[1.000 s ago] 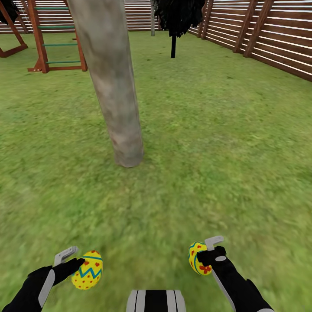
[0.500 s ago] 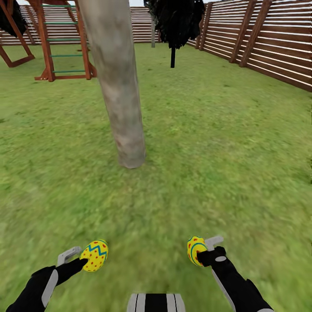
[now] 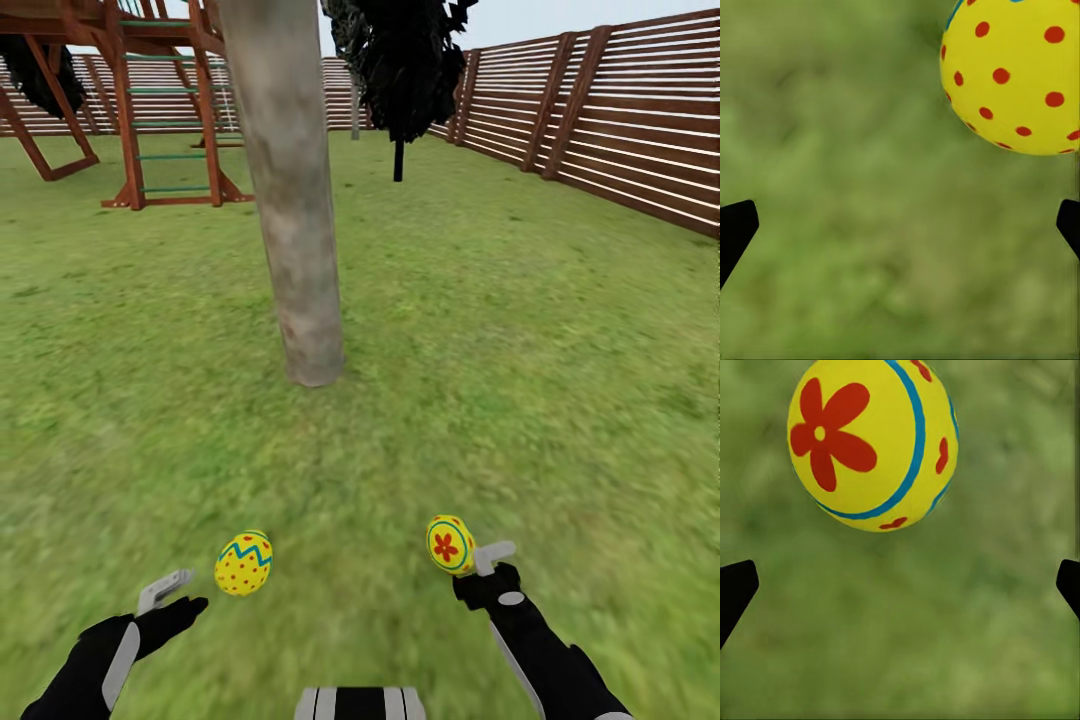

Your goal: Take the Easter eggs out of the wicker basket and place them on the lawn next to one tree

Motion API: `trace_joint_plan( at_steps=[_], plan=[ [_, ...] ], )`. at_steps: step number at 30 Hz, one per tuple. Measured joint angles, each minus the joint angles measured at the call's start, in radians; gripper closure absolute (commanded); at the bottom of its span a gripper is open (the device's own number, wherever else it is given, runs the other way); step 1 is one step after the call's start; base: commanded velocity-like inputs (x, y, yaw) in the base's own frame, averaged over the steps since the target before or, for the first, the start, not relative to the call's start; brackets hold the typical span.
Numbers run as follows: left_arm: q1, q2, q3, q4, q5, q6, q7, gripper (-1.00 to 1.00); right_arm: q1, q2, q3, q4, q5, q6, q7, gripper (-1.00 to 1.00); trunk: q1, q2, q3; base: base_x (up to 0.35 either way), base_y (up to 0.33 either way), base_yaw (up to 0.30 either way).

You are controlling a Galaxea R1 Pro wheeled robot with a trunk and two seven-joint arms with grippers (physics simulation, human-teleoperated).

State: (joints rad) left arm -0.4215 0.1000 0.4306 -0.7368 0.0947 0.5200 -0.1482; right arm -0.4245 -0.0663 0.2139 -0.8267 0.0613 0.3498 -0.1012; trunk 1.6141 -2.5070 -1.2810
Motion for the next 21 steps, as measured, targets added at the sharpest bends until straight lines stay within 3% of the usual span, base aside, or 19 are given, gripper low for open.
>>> trace_joint_plan(
  at_steps=[3, 14, 21],
  plan=[
    [0.000, -0.007, -0.001, 0.000, -0.001, -0.001, 0.000, -1.00, 0.000, 0.000, 0.001, 0.000, 0.000, 0.000, 0.000, -1.00, -0.001, 0.001, 0.012, -0.028, 0.007, 0.000],
    [0.000, -0.011, 0.001, 0.000, -0.001, 0.000, 0.000, -1.00, 0.000, 0.003, 0.000, 0.060, 0.006, -0.004, 0.000, -1.00, -0.006, 0.003, 0.054, -0.304, 0.169, 0.000],
    [0.000, -0.018, -0.001, -0.002, -0.001, -0.001, 0.000, -1.00, 0.000, 0.014, 0.000, 0.060, 0.009, -0.002, -0.007, -1.00, -0.009, 0.005, 0.081, -0.090, 0.051, 0.235]
  ],
)
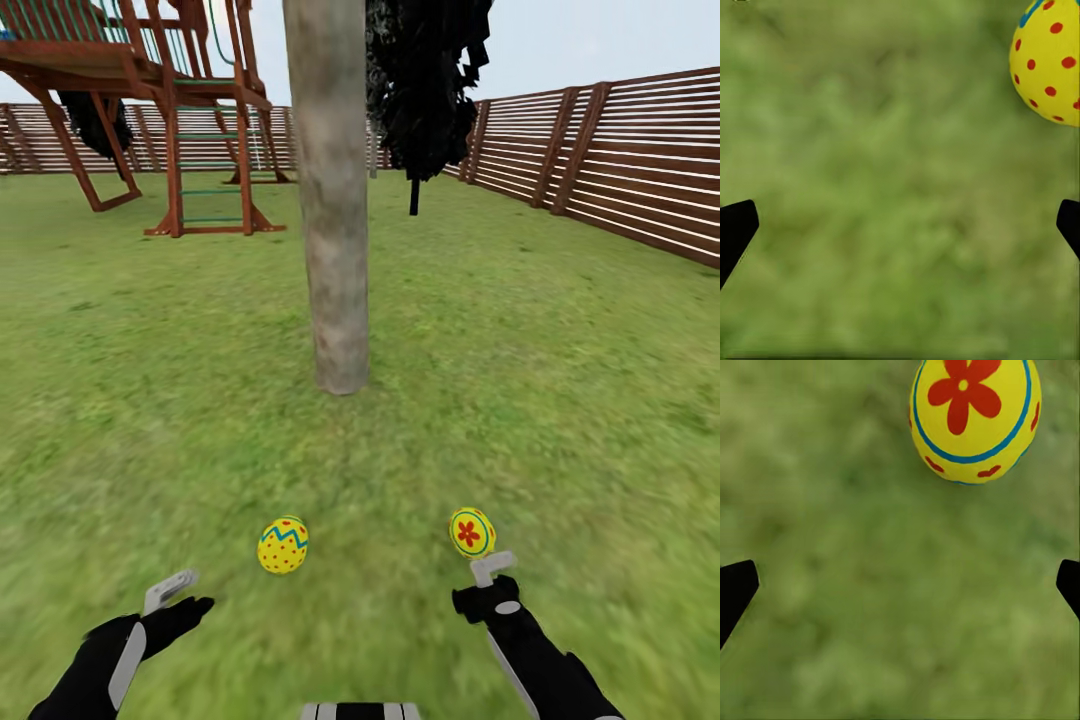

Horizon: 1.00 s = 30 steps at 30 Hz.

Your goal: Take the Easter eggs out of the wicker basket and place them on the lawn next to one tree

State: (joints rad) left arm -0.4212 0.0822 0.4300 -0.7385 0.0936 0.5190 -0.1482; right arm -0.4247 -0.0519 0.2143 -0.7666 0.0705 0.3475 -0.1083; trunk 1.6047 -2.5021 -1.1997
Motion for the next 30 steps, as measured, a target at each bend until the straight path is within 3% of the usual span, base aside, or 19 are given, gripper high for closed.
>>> trace_joint_plan(
  at_steps=[10, 30],
  plan=[
    [0.000, -0.002, 0.000, 0.000, 0.000, 0.000, 0.000, -1.00, 0.000, 0.007, 0.001, 0.001, 0.001, 0.000, -0.001, -1.00, -0.005, 0.002, 0.039, -0.001, 0.000, 0.290],
    [0.000, -0.011, -0.002, -0.002, -0.003, 0.001, -0.003, -1.00, 0.000, 0.007, 0.011, 0.002, 0.001, -0.001, -0.001, -1.00, -0.081, 0.142, 0.101, 0.000, 0.000, 0.290]
  ],
)
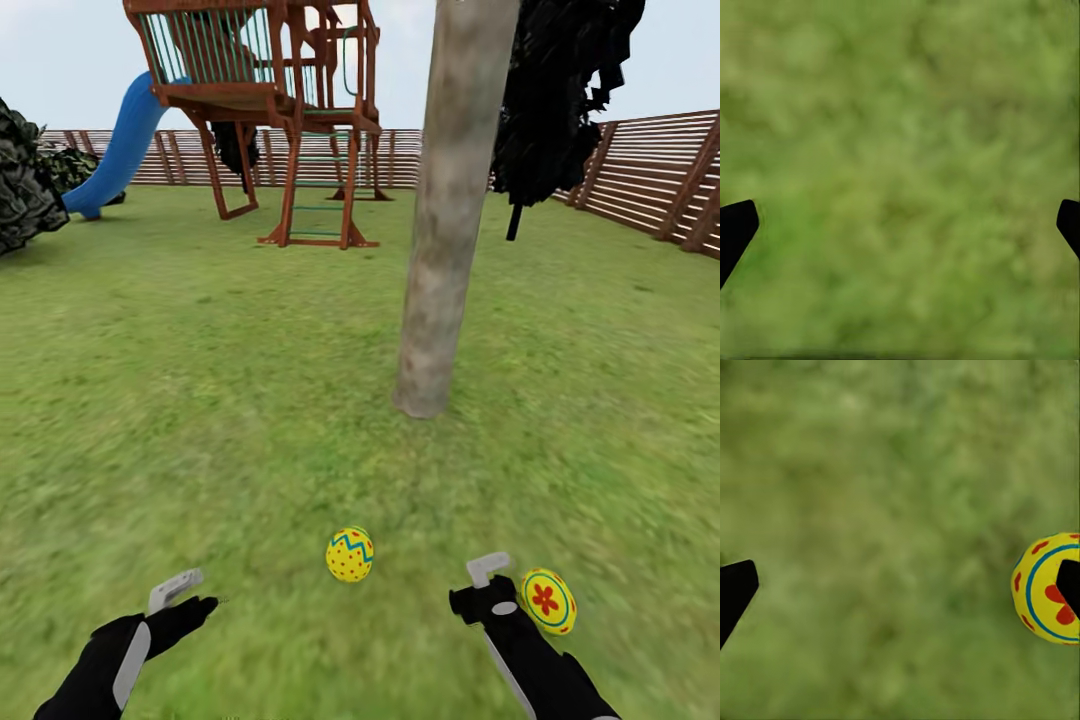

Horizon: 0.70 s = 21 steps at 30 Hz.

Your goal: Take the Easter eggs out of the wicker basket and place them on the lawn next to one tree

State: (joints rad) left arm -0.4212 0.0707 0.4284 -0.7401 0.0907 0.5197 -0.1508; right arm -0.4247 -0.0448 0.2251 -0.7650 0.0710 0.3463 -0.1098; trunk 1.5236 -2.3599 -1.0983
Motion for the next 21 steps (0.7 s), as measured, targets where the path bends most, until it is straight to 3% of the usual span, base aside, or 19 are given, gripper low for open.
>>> trace_joint_plan(
  at_steps=[8, 13, 21],
  plan=[
    [0.000, 0.001, -0.002, -0.003, -0.002, 0.002, -0.004, -1.00, 0.000, -0.001, -0.003, 0.000, -0.002, 0.002, 0.001, -1.00, -0.031, 0.056, 0.025, 0.000, 0.000, 0.274],
    [0.000, 0.000, -0.039, -0.002, -0.003, 0.002, -0.002, -1.00, 0.000, -0.002, -0.003, -0.001, -0.003, 0.001, 0.002, -1.00, -0.050, 0.091, 0.041, -0.007, 0.000, 0.176],
    [0.000, -0.001, -0.043, 0.000, -0.003, 0.001, 0.000, -1.00, 0.000, 0.000, -0.002, 0.000, 0.000, 0.003, 0.000, -1.00, -0.080, 0.147, 0.066, -0.202, 0.000, 0.275]
  ],
)
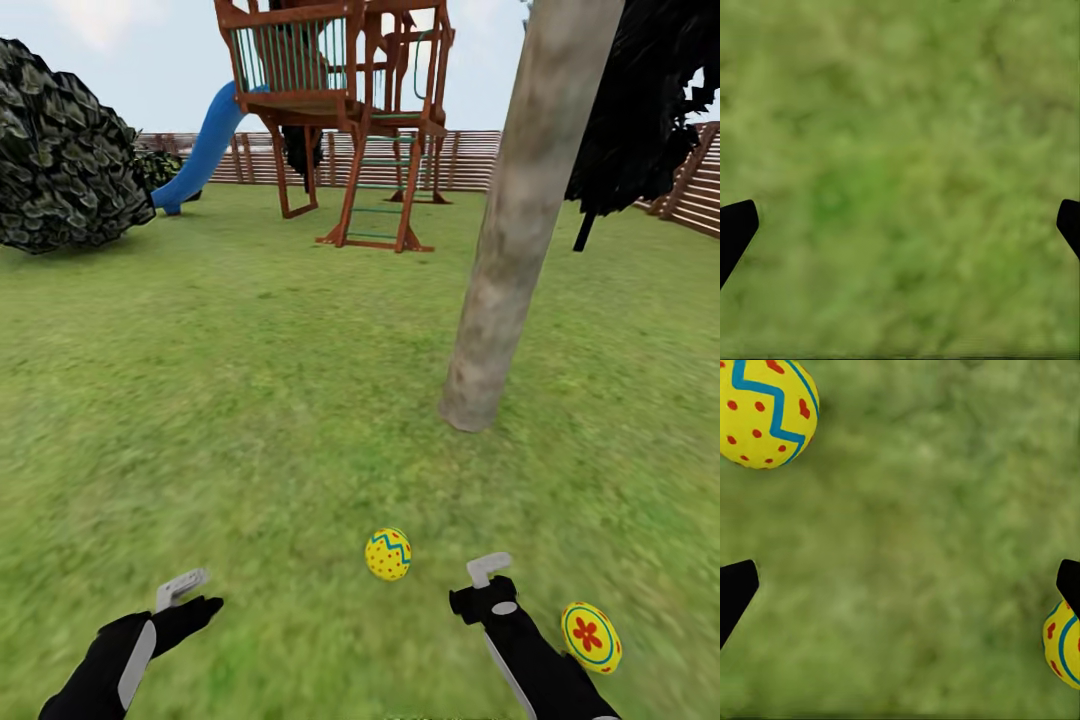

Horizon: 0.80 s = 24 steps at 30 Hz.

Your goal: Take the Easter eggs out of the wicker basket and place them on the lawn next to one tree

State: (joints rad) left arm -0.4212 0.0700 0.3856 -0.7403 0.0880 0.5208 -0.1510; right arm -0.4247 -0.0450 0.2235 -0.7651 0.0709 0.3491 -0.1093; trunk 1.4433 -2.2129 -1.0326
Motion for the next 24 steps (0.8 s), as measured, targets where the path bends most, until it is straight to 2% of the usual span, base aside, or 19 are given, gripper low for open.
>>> trace_joint_plan(
  at_steps=[24],
  plan=[
    [0.000, 0.000, -0.002, -0.001, 0.000, 0.002, -0.001, -1.00, 0.000, -0.001, -0.002, 0.000, -0.005, 0.003, 0.007, -1.00, -0.092, 0.168, 0.075, -0.004, 0.000, 0.289]
  ],
)
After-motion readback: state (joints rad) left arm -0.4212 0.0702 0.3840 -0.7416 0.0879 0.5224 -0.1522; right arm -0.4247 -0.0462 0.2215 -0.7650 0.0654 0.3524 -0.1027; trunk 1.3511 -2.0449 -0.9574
